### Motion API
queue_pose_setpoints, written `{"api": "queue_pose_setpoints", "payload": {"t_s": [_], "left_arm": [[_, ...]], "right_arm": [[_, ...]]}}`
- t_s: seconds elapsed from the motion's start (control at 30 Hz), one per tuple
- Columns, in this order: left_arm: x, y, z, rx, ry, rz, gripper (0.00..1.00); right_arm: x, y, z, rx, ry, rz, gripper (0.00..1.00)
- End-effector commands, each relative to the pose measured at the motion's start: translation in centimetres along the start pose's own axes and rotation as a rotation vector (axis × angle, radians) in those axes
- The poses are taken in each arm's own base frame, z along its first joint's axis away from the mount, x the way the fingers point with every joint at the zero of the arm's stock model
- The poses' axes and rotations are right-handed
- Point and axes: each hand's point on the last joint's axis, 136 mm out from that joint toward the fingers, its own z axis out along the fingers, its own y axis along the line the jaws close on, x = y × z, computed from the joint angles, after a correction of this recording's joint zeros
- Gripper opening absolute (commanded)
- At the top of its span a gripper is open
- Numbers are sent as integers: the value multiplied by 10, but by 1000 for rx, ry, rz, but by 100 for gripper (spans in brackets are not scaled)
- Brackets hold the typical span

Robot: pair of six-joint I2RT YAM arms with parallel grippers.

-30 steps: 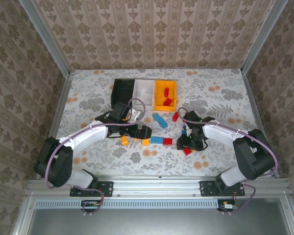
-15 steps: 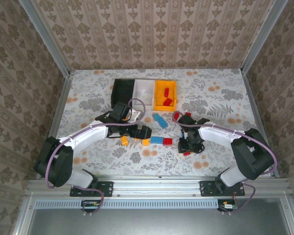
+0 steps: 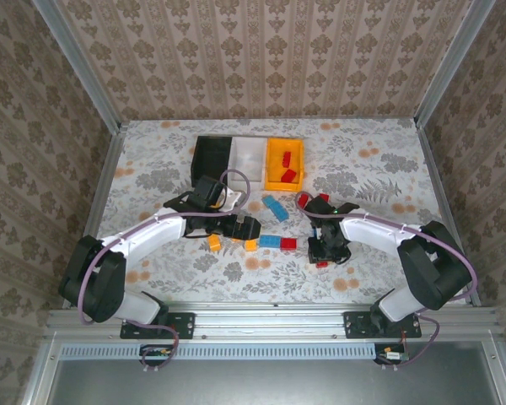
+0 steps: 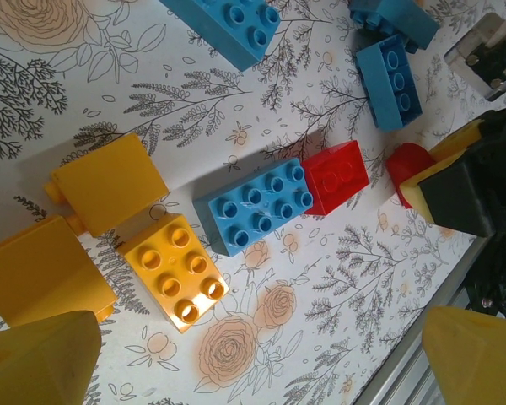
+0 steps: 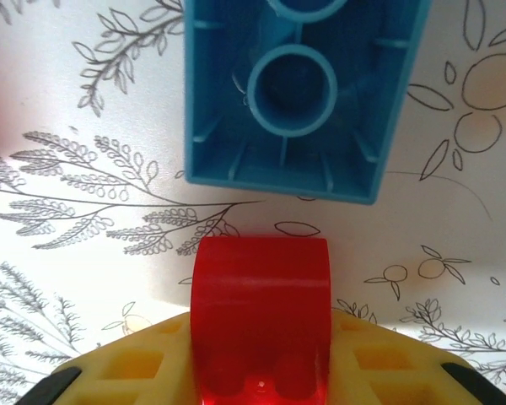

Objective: Sort the legos into containers by color

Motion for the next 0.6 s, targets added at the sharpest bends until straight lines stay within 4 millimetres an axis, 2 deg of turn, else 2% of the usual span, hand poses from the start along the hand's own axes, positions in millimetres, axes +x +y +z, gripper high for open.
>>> {"api": "queue_pose_setpoints", "payload": {"t_s": [0.0,0.17,0.33,0.47,0.57], "left_arm": [[-5,5,-13,-37,-47,5,100],[-14,20,-33,-73,-141,-48,100],[-16,33,-58,-124,-218,-87,100],[-10,47,-73,-153,-249,-133,100],[-3,54,-79,-161,-255,-166,100]], "right_arm": [[-10,13,-29,-50,-56,10,34],[-42,37,-69,-126,-154,-17,34],[-96,60,-106,-156,-231,-54,34],[-147,77,-121,-155,-273,-75,34],[-184,85,-118,-153,-285,-70,35]]}}
